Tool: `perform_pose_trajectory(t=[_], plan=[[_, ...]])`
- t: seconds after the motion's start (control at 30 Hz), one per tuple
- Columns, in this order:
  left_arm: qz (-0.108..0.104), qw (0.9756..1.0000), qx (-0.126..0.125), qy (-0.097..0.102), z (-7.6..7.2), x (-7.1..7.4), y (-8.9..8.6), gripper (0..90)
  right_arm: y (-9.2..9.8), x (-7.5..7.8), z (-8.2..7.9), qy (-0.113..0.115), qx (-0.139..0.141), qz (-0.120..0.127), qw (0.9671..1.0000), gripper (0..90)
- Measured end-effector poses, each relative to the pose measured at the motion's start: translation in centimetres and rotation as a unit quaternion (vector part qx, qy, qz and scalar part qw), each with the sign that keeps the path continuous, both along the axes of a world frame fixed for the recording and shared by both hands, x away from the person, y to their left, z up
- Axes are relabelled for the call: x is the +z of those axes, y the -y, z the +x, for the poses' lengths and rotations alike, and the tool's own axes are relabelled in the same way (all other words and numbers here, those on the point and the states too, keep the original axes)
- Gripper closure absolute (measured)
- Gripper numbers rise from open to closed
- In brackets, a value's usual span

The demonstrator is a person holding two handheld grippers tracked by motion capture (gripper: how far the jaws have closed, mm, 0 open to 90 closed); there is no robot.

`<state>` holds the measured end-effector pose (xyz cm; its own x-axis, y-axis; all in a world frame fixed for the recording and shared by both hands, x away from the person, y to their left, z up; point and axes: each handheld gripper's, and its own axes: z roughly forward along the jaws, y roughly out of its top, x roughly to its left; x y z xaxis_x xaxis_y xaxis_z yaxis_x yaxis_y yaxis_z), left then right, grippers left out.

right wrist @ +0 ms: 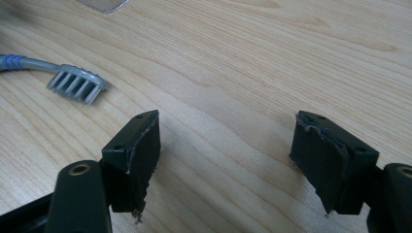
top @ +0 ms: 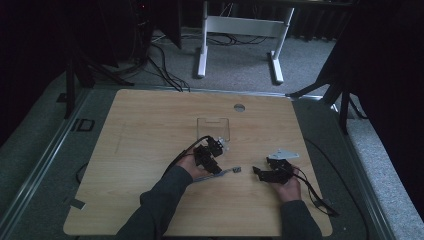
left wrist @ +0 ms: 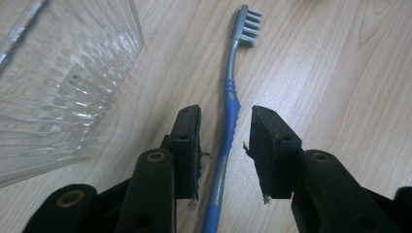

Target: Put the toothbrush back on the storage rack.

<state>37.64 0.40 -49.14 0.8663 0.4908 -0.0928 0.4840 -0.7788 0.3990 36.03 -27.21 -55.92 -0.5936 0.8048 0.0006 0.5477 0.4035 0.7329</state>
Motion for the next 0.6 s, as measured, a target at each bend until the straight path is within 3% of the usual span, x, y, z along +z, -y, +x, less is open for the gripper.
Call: perform_pose_trajectory(t=[0.6], plan=[[0.036, 0.9991, -0.014, -0.019, 0.35, -0.83, 0.95, 67.6, 0.00, 0.00, 0.00, 0.000, 0.000, 0.000, 1.0000, 25.6]])
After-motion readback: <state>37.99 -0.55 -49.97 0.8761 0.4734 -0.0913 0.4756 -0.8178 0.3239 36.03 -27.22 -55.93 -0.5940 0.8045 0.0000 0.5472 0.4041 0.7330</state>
